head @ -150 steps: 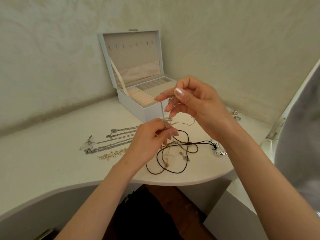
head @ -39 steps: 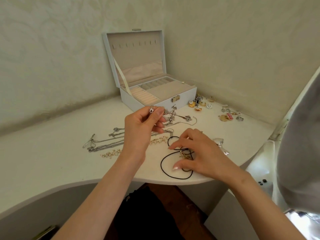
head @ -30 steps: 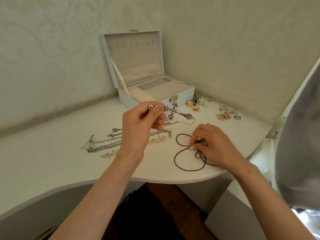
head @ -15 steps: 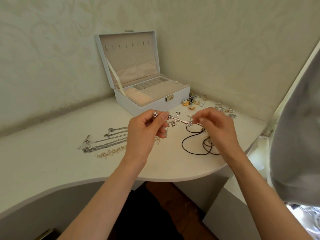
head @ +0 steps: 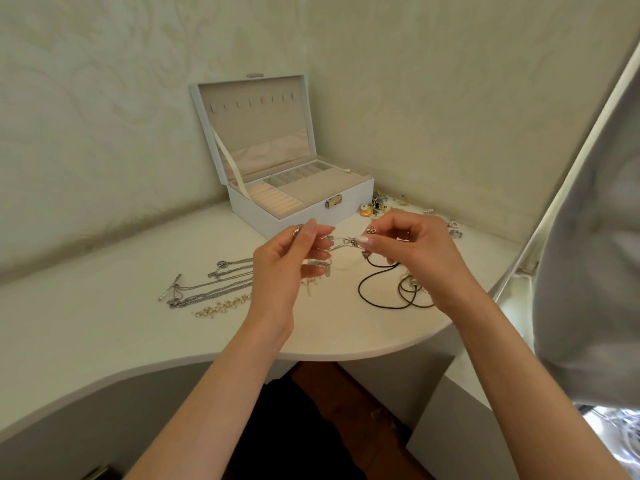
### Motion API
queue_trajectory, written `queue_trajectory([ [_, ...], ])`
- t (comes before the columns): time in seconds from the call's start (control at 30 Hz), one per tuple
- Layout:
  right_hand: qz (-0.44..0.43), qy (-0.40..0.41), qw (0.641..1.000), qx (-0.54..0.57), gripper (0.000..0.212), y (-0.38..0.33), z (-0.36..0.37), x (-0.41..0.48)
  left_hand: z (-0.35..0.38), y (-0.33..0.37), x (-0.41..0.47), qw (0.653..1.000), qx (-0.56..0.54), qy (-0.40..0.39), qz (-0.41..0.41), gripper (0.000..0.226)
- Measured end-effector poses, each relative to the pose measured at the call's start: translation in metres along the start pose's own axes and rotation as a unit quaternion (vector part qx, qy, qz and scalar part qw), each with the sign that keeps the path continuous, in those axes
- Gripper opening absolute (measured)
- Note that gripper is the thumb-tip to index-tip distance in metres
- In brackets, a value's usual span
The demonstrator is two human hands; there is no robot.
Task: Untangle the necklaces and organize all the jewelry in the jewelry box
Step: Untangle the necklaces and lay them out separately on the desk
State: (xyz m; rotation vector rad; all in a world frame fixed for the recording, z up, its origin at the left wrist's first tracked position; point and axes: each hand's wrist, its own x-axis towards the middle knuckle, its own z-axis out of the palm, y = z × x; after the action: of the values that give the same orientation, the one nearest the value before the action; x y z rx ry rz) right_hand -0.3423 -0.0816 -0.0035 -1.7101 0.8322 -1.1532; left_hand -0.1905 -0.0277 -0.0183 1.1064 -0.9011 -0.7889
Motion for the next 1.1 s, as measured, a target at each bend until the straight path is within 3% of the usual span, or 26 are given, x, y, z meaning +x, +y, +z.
queue_trajectory([
  [0.27,0.044,0.011,0.982,0.185,0.018,-0.005,-0.002,-0.006,-0.019,0.012,0.0,0.985,-0.155,-0.022,-0.079,0.02],
  [0.4,0.043,0.027,0.986,0.158,0.013,-0.002,0.001,-0.008,-0.035,0.016,-0.002,0.966,-0.244,-0.027,-0.085,0.019],
  [0.8,0.095,0.052,0.984,0.143,0.01,0.014,0.029,-0.016,-0.085,0.002,-0.011,0.964,-0.252,0.041,-0.07,0.027],
  [1.1,0.079,0.071,0.987,0.118,0.012,0.025,0.039,-0.017,-0.127,-0.01,-0.011,0.986,-0.129,0.105,-0.019,0.018],
])
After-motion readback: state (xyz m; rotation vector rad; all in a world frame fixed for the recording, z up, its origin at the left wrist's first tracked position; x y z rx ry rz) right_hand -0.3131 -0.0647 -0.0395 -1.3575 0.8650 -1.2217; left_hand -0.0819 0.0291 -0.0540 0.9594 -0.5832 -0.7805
